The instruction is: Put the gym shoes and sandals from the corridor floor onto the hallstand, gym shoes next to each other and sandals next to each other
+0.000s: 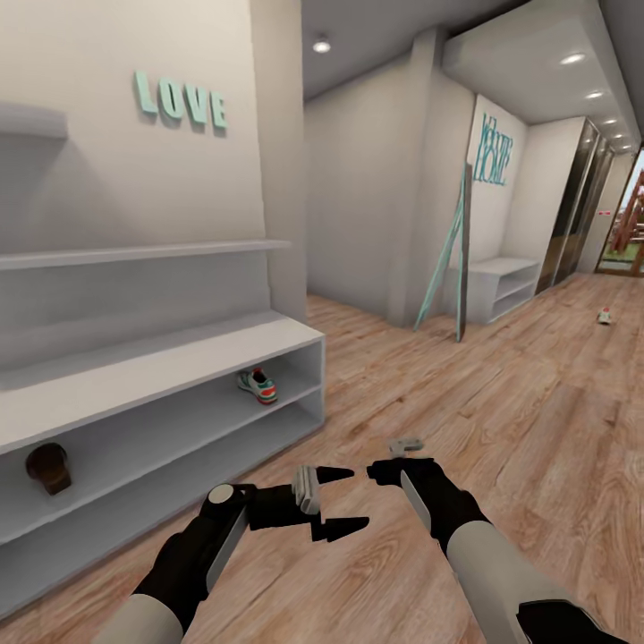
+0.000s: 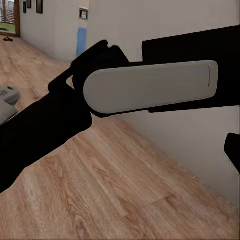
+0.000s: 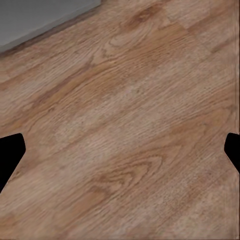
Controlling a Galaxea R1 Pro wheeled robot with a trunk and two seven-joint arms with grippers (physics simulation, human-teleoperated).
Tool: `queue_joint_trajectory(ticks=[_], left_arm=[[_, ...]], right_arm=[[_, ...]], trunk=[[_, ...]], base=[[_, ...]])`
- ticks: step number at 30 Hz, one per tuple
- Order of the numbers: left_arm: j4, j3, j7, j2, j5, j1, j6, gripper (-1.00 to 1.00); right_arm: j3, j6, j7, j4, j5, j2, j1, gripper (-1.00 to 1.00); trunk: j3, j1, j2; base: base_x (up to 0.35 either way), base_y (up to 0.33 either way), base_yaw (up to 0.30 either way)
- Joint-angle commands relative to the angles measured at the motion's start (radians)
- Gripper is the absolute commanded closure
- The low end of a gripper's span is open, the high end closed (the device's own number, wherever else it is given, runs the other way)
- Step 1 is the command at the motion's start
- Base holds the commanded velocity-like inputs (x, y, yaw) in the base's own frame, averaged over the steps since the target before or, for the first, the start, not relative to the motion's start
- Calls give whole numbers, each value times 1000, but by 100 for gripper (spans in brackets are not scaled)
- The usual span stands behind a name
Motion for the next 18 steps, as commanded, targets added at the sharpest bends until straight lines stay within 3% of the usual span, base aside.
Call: queue_joint_trajectory(ticks=[1, 18], left_arm=[[0, -1, -2, 0, 4, -1, 4, -100], [0, 2, 1, 1, 4, -1, 5, -100]], right_arm=[[2, 6, 1, -1, 4, 0, 0, -100], [2, 6, 3, -1, 4, 0, 0, -100]], trunk=[[-1, 0, 0], [-1, 0, 0]], base=[[193, -138, -300], [273, -206, -300]])
